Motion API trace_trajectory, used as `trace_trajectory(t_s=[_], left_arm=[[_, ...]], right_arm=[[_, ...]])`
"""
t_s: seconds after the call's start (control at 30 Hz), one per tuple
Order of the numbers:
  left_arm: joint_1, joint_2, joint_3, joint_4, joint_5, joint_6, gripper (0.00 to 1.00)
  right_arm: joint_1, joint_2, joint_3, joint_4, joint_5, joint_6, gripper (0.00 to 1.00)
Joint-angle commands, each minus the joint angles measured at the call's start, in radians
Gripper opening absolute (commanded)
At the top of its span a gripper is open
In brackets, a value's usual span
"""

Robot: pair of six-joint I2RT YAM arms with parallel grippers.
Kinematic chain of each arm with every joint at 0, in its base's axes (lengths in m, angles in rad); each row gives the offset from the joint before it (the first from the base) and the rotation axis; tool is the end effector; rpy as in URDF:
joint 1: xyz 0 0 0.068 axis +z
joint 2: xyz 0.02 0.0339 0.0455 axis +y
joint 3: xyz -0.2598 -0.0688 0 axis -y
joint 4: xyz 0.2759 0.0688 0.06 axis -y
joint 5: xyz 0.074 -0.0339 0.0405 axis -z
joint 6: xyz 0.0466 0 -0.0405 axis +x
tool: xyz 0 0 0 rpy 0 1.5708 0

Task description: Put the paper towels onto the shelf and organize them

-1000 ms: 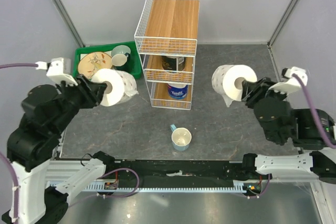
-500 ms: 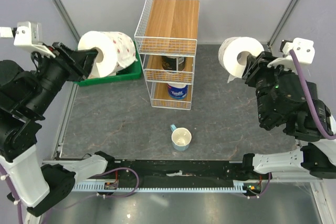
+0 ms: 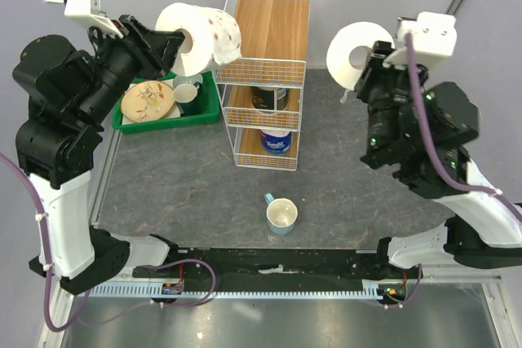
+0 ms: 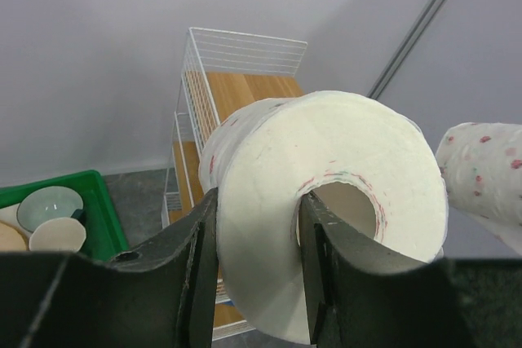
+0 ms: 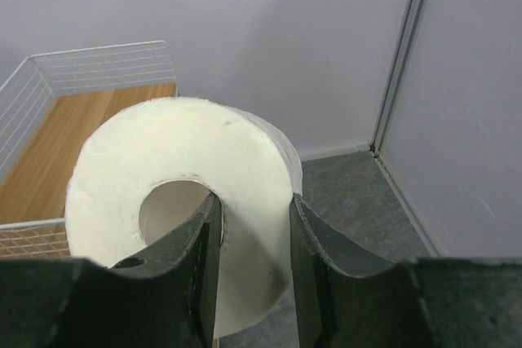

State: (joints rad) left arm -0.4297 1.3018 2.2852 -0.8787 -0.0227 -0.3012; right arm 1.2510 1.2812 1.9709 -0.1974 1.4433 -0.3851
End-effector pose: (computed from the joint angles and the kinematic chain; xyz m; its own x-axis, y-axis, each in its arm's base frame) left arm 0.1585 -0.0715 0.6395 -0.0267 -0.3140 -0.9490 0.4063 0.8640 -0.2973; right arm 0.1039 0.1667 0.6221 0.0798 0.0891 -0.9928 0.1986 0.9746 0.1034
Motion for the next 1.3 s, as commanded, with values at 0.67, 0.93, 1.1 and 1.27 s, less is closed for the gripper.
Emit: trace_trajectory(t_s=[0.67, 0.93, 1.1, 1.27], left_arm=[[-0.006, 0.16, 0.094, 0.319, 0.178, 0.004, 0.26], [-0.004, 0.208, 0.076, 0.357, 0.198, 0.014, 0.25], [-0.004, 0.258, 0.08, 0.371, 0.204, 0.024, 0.25], [-0.004, 0.297, 0.079, 0.357, 0.207, 0.043, 0.25]], right_arm=[[-0.455, 0.239, 0.166, 0.039, -0.322, 0.041, 0.34], [-0.69, 0.3, 0.235, -0.077, -0.576, 0.288, 0.34], [-0.734, 0.293, 0.22, -0.082, -0.696, 0.336, 0.34], [-0.751, 0.231, 0.117, -0.019, -0.799, 0.347, 0.35]])
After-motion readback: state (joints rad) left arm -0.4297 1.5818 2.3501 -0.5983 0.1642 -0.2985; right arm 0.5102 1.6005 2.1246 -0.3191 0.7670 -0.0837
